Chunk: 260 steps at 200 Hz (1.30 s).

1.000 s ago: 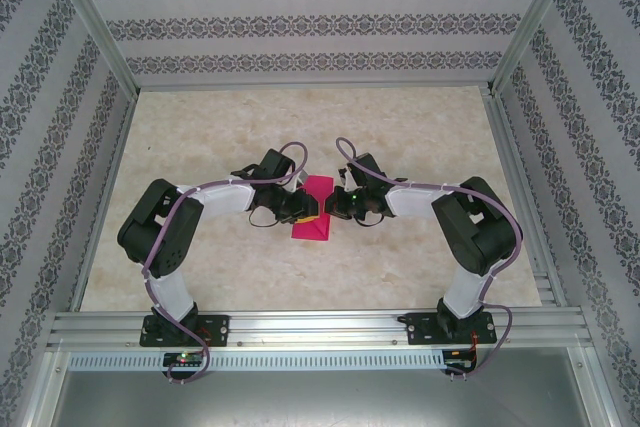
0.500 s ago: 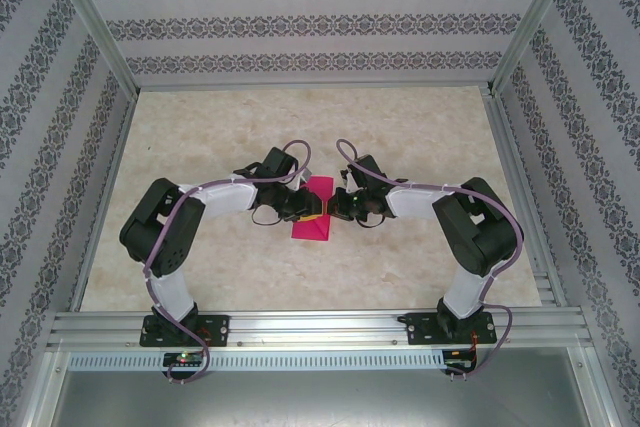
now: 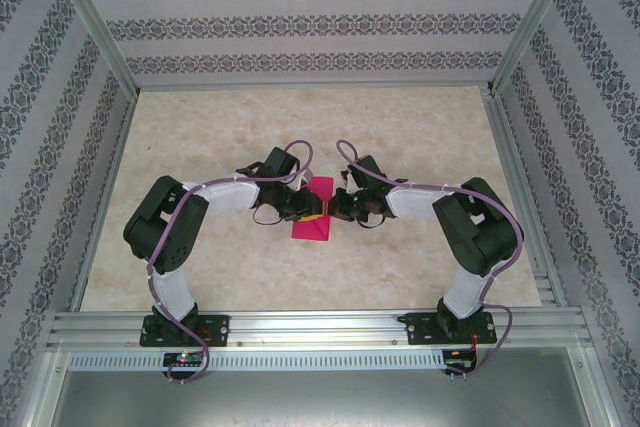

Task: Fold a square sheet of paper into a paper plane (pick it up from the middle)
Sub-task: Fold the triangle a second time at the center of the table.

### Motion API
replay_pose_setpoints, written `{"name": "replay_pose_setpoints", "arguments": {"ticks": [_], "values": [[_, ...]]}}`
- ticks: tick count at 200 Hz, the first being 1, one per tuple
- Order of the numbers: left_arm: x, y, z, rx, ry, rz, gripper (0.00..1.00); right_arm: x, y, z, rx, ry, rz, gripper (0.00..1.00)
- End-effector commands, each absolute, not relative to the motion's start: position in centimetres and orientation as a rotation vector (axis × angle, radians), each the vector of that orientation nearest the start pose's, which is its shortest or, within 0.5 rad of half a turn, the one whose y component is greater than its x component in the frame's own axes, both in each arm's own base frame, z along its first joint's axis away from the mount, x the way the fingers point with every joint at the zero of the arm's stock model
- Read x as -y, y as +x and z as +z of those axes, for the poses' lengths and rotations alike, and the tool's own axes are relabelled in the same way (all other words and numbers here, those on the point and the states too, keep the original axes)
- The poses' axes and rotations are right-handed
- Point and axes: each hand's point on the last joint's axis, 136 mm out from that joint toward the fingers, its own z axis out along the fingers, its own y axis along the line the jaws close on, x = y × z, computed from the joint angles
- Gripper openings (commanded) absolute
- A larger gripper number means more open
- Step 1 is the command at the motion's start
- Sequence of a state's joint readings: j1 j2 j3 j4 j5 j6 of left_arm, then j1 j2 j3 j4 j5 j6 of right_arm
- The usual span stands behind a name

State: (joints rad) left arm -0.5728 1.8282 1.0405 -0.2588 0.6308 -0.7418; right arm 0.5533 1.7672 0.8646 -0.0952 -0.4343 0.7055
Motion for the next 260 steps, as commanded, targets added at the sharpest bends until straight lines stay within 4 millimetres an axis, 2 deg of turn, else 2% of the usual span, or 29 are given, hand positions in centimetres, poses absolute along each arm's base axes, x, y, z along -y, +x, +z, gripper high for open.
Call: {"name": "replay_pose_setpoints", "arguments": {"ticks": [1, 130, 260], "values": [[31.3, 28.5, 5.1, -2.892, 0.055, -1.205, 0.26, -26.7, 30.8, 3.3, -2.731, 0.014, 0.964, 0.05], [31.5, 28.5, 5.5, -2.886, 0.069, -1.209, 0.25, -27.3, 31.7, 3.0, -2.735, -0.044, 0.947, 0.05], [31.9, 28.6, 5.3, -2.889, 0.085, -1.212, 0.24, -26.9, 31.8, 2.0, -2.762, -0.032, 0.909, 0.05]]}}
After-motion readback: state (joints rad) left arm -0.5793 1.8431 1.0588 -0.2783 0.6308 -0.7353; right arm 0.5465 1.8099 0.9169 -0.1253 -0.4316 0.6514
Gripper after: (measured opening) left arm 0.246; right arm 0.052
